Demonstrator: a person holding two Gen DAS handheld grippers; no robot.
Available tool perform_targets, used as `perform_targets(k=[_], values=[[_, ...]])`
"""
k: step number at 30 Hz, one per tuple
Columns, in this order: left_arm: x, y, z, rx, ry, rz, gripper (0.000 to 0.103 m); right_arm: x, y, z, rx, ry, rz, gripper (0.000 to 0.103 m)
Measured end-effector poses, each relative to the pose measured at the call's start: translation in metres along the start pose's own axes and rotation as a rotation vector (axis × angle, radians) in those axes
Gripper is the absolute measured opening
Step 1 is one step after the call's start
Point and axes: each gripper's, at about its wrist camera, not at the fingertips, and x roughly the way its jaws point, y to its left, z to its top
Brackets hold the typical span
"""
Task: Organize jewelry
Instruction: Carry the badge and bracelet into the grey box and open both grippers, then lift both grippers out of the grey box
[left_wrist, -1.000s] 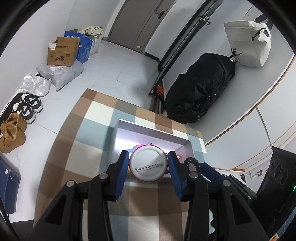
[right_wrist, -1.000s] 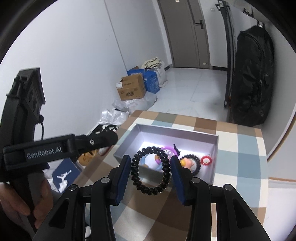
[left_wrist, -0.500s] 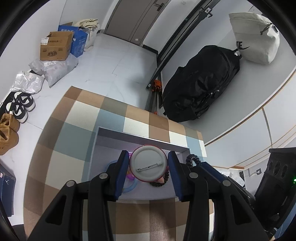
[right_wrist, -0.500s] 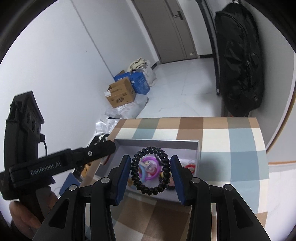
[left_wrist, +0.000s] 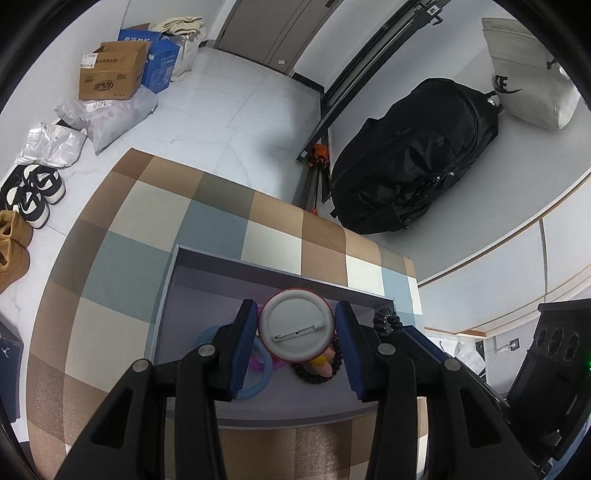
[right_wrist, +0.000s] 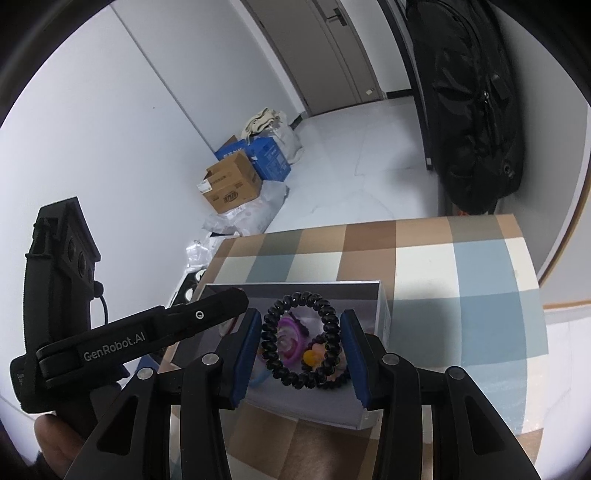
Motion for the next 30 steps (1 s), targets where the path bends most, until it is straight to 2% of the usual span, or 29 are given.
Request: perform_targets(k=[5,10,11,13,15,16,18,22,23,25,30], values=[[0.001,-0.002,0.001,0.003,0.005,-0.002,0.037,0.001,-0.001,0.0,0.009,0.007,0.002,0.044],[0.001,0.001,0.004,-0.033,0.016,-0.041,0.038,0.004,0.002,0.0,0.008,0.016,0.017,0.046],[0.001,0.001,0.004,-0.041,0.02,-0.045,0.039,0.004,0.002,0.0,0.005,0.014,0.017,0.049],[0.001,0.003,0.004,-0.055,0.024,-0.039,0.05,0.002,0.003,0.0,0.002,0.004,0.01,0.052],[-0.001,0.005,0.003,-0.068,0.017,-0.04,0.05,-0.001,0.002,0.001,0.007,-0.01,0.012,0.061],[-0.001,0.005,0.003,-0.068,0.02,-0.045,0.05,-0.003,0.002,0.001,0.008,-0.015,0.011,0.062],[-0.001,0.002,0.003,-0.059,0.016,-0.03,0.05,-0.005,0.001,0.002,0.008,-0.024,0.001,0.068],[-0.005,-0.004,0.003,-0.02,-0.008,0.018,0.051,-0.005,-0.001,0.002,0.012,-0.026,-0.015,0.069],[-0.006,-0.003,0.003,-0.014,-0.013,0.028,0.053,-0.005,-0.001,0.001,0.012,-0.027,-0.019,0.072],[-0.009,-0.002,0.003,-0.005,-0.032,0.054,0.064,-0.006,-0.001,0.001,0.009,-0.032,-0.033,0.077],[-0.019,-0.001,0.003,0.01,-0.081,0.093,0.065,-0.009,0.001,0.0,-0.004,-0.04,-0.046,0.078]])
